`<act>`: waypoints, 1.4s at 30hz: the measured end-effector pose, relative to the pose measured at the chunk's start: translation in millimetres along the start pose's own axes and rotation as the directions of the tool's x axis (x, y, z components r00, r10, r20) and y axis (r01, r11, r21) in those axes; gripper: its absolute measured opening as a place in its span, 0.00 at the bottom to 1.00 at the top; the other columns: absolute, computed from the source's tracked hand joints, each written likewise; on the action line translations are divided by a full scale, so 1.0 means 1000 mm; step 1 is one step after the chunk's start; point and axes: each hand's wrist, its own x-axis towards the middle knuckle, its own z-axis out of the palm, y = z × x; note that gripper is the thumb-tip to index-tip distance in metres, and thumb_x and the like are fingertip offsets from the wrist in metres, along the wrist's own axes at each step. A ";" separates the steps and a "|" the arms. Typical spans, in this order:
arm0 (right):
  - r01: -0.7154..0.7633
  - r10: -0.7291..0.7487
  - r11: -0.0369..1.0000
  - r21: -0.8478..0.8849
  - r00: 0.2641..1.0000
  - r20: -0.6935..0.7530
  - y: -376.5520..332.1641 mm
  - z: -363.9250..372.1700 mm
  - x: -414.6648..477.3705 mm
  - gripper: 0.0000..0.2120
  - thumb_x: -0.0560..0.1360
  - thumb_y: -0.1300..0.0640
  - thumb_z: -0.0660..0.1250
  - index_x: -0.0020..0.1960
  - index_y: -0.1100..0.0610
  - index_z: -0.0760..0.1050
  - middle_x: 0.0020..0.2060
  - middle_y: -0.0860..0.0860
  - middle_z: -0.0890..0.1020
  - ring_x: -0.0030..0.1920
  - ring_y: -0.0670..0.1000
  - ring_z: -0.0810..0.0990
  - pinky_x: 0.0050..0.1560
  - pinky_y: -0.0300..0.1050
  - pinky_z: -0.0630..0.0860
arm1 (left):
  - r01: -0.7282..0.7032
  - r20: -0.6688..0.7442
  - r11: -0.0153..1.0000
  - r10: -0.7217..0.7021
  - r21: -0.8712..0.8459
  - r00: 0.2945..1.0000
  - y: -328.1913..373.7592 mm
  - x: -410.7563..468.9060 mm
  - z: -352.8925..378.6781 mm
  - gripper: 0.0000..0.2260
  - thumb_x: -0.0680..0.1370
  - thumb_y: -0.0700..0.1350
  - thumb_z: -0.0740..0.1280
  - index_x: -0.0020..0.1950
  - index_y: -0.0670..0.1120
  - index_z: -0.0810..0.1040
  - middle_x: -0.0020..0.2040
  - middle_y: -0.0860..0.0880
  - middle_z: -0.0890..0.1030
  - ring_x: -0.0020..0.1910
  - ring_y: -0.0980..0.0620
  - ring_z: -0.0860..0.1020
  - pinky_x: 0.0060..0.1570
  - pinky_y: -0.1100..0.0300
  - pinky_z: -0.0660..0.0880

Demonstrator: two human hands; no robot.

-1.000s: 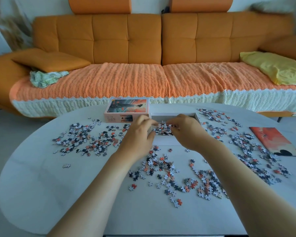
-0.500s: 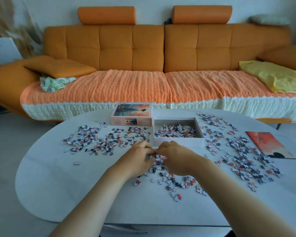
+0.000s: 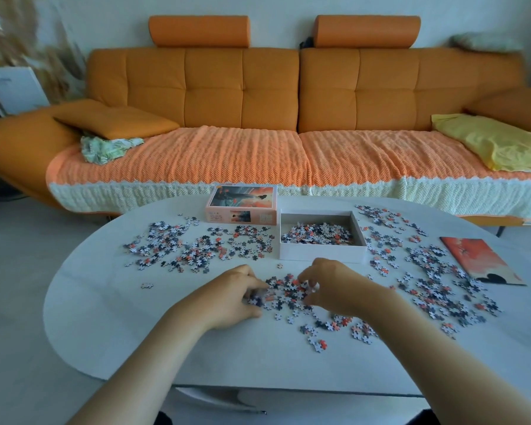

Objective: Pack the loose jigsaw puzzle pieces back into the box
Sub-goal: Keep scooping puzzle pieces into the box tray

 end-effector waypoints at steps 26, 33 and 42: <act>-0.137 0.145 0.968 0.208 0.989 -0.025 -0.024 -0.001 0.025 0.10 0.69 0.55 0.76 0.50 0.52 0.80 0.46 0.49 0.80 0.40 0.49 0.79 0.38 0.40 0.77 | -0.039 -0.208 0.995 0.019 -0.089 0.978 0.019 0.032 0.010 0.07 0.74 0.40 0.71 0.51 0.49 0.83 0.44 0.56 0.72 0.43 0.56 0.75 0.44 0.67 0.69; -0.118 0.125 0.972 0.202 0.992 -0.022 -0.023 -0.006 0.029 0.07 0.68 0.56 0.76 0.46 0.52 0.84 0.41 0.47 0.83 0.37 0.49 0.82 0.33 0.33 0.75 | 0.008 -0.152 0.989 -0.032 -0.150 0.988 0.019 0.043 0.003 0.08 0.73 0.40 0.73 0.43 0.54 0.82 0.42 0.56 0.81 0.42 0.57 0.79 0.40 0.70 0.72; -0.044 0.171 0.915 0.402 0.943 -0.286 0.000 -0.044 0.040 0.04 0.69 0.59 0.76 0.41 0.52 0.83 0.33 0.49 0.84 0.31 0.49 0.83 0.28 0.35 0.77 | -0.149 -0.394 0.958 0.042 -0.245 0.918 0.039 0.075 -0.024 0.04 0.75 0.40 0.72 0.46 0.49 0.83 0.44 0.54 0.80 0.41 0.60 0.76 0.39 0.70 0.70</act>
